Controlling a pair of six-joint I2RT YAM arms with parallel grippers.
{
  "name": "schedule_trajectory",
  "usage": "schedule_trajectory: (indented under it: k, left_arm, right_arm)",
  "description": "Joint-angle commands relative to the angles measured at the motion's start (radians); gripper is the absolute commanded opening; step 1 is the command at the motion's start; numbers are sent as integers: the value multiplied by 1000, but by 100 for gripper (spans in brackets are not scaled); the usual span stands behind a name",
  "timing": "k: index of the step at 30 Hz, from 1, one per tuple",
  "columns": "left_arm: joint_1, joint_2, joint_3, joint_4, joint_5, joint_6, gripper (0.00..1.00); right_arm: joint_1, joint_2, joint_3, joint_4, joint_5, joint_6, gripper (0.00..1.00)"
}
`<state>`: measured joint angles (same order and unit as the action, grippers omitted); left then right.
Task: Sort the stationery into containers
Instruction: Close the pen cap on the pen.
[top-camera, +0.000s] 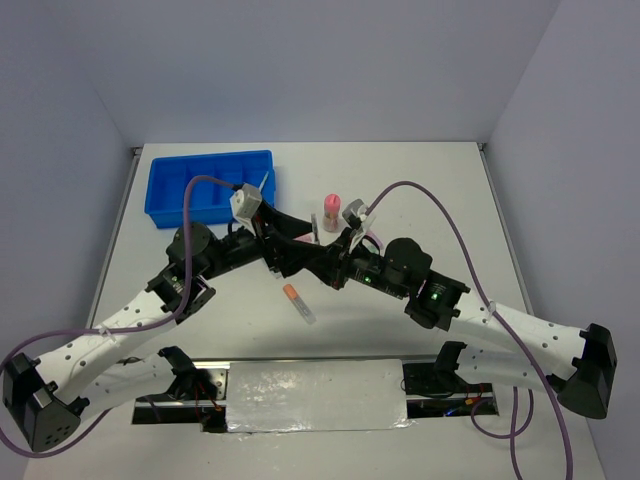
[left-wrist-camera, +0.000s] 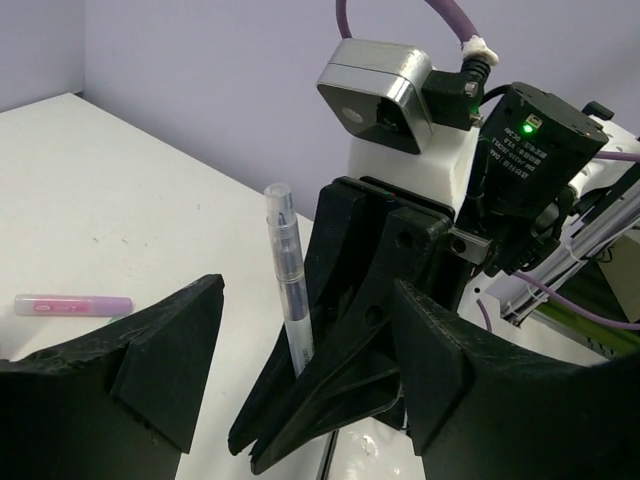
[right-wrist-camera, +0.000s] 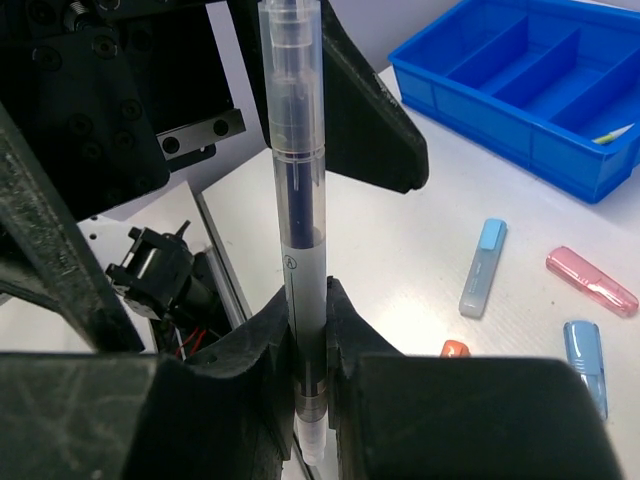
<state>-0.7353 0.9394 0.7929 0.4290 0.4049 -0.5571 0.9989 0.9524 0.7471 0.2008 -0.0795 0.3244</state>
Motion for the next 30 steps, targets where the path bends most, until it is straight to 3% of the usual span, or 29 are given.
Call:
schedule_trajectory:
  k: [1,6,10,27,30]
  left_arm:
    - [-1,-13,39,53,-14,17,79]
    - [-1,-24,64,41,-92,19,74]
    - [-1,-14,86,5,-172,19,65]
    - [-1,9,55,37,-150,-23,41]
    - [-1,18,39,53,-123,-44,24]
  right_arm:
    - [3,-4,20,17,0,2,0]
    - [3,3,20,15,-12,2,0]
    - [3,-1,18,11,-11,-1,0]
    - [1,16,60,-18,1,-19,0]
    - [3,28,86,-24,3,-30,0]
